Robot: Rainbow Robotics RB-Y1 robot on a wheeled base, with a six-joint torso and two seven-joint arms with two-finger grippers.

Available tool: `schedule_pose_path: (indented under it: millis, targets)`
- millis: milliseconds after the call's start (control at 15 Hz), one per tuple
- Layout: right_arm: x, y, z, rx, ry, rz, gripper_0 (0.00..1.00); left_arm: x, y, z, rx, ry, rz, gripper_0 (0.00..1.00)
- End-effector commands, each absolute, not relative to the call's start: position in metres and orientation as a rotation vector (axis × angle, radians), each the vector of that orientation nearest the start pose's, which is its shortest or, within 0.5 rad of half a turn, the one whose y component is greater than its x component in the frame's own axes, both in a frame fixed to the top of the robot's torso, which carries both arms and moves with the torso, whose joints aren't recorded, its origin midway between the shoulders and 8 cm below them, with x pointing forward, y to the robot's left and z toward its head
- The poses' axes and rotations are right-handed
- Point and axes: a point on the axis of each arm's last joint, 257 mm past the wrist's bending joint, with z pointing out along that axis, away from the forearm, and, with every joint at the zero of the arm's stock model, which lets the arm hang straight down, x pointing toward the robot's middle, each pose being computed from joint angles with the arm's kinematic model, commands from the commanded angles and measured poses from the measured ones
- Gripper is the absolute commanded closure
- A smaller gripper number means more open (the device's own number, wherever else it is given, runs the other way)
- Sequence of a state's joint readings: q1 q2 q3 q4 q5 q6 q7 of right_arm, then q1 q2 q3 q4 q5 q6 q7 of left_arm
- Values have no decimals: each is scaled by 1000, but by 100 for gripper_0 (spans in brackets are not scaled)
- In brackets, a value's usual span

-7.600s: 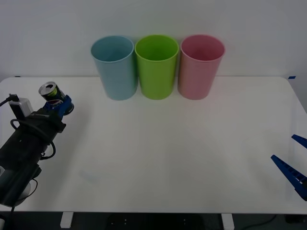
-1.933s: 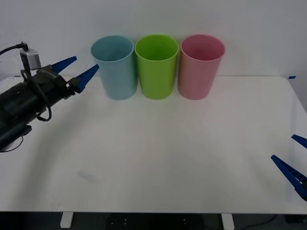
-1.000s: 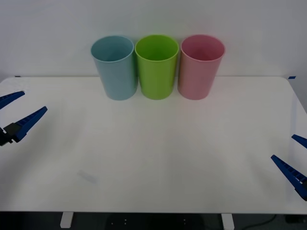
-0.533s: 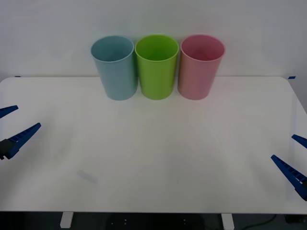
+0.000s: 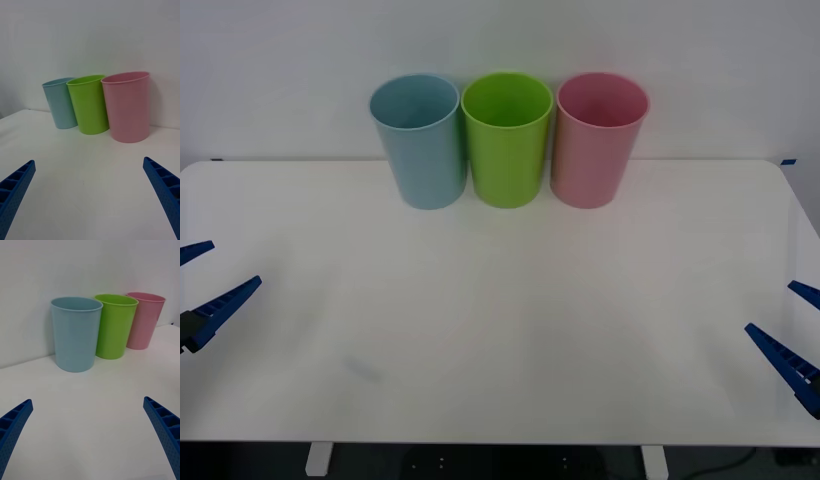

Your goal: Grasp the object on the table and drop it into the matching bin: aluminum can to the light blue bin, PET bottle to the pink bin.

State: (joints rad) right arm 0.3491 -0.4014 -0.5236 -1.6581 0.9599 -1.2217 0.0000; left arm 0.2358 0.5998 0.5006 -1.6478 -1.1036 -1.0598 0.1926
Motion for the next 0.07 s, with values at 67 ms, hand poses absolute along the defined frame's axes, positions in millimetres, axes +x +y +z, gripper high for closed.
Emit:
schedule_pose_path:
  millis: [67]
  targets:
    - [342, -330, -169, -465, 1441, 567, 0, 401, 370, -150, 502, 1598, -443, 0]
